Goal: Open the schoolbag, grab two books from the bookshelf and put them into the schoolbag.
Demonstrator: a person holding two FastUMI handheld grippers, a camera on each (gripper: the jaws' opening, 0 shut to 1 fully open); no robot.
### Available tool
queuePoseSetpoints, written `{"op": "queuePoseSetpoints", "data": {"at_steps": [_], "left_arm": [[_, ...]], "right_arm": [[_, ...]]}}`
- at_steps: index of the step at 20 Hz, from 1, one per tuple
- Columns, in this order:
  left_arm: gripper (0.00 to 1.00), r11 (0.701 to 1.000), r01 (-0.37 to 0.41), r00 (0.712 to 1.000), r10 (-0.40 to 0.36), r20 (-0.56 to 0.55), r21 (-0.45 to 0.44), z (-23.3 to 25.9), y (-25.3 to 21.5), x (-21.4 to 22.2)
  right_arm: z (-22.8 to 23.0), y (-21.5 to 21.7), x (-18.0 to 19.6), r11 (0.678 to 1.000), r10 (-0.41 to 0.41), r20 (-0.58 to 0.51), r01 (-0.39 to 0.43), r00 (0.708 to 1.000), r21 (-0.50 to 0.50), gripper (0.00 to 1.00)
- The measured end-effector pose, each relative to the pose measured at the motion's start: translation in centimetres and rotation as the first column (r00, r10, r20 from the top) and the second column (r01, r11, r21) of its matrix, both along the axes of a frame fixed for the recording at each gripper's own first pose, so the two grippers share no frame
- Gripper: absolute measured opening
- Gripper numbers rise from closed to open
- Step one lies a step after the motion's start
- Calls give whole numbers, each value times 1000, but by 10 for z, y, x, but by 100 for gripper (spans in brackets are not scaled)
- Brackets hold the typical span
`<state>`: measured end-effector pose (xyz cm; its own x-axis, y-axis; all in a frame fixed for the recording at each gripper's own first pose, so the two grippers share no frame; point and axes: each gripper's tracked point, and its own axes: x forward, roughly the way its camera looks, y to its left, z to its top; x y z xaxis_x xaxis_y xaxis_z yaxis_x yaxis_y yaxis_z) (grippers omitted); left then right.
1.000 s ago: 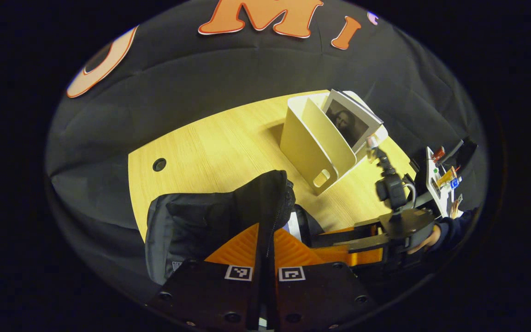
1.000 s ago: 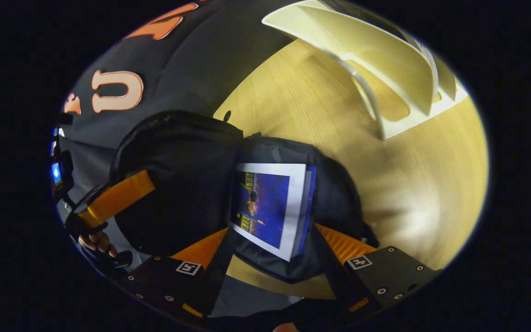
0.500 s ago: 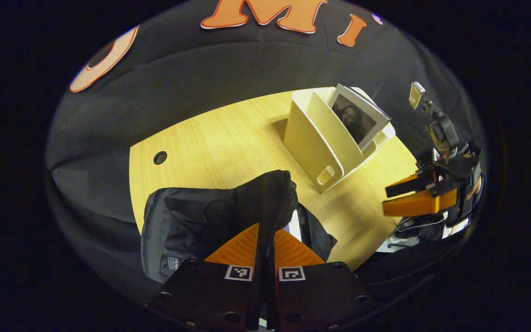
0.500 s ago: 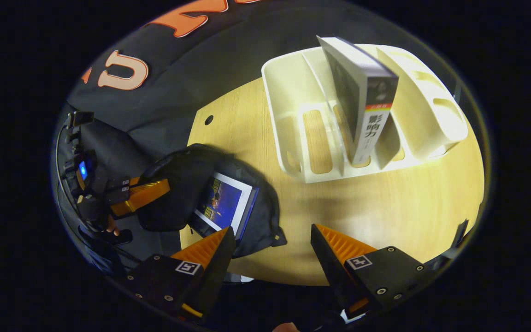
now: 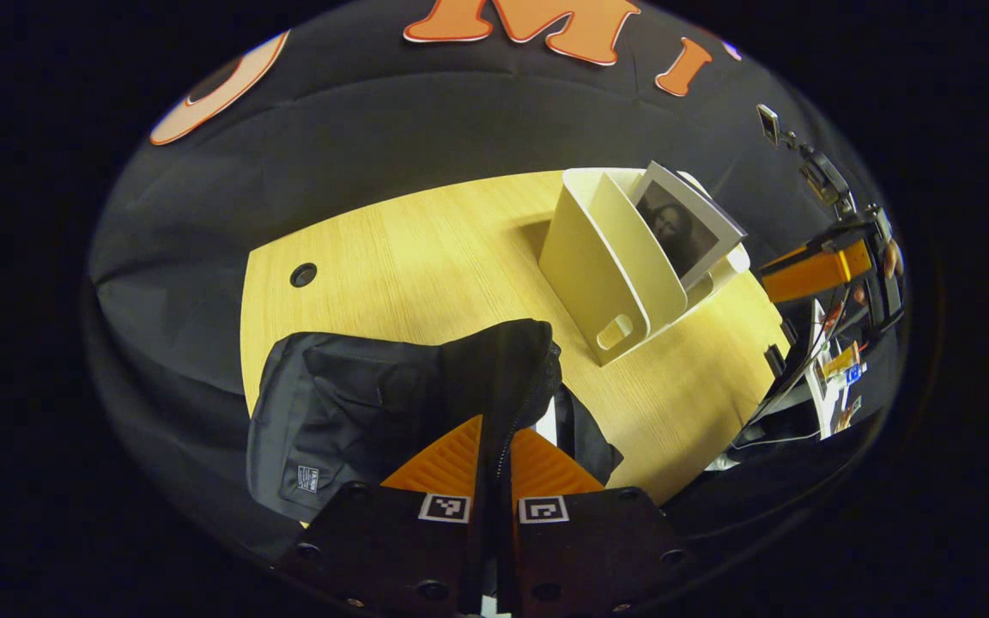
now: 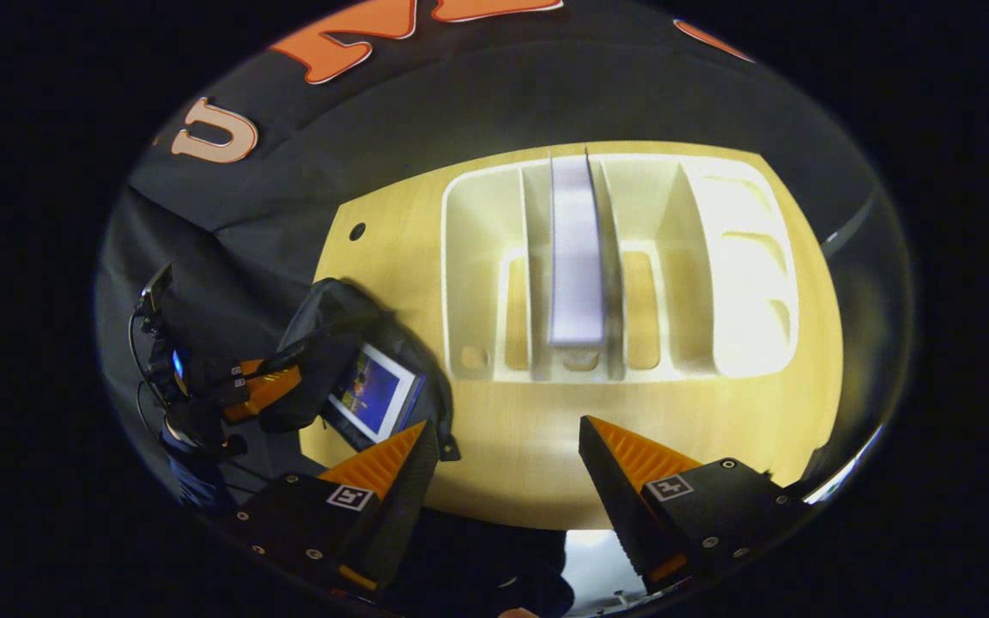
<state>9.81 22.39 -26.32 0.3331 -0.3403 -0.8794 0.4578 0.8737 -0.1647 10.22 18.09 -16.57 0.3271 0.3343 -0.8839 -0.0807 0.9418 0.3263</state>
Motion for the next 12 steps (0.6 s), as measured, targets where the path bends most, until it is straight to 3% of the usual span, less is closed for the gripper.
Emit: {"op": "queuePoseSetpoints", "data": {"at_steps": [7, 12], "left_arm": [[7, 998, -65, 998, 65, -10, 26, -3, -2, -1], [7, 993, -91, 996, 92, -15, 72, 1, 0, -1]], "right_arm": [[-11, -26, 75, 997, 37, -26, -39, 999, -72, 98], [-35, -23, 103, 995, 54, -67, -60, 996, -80, 87]]}}
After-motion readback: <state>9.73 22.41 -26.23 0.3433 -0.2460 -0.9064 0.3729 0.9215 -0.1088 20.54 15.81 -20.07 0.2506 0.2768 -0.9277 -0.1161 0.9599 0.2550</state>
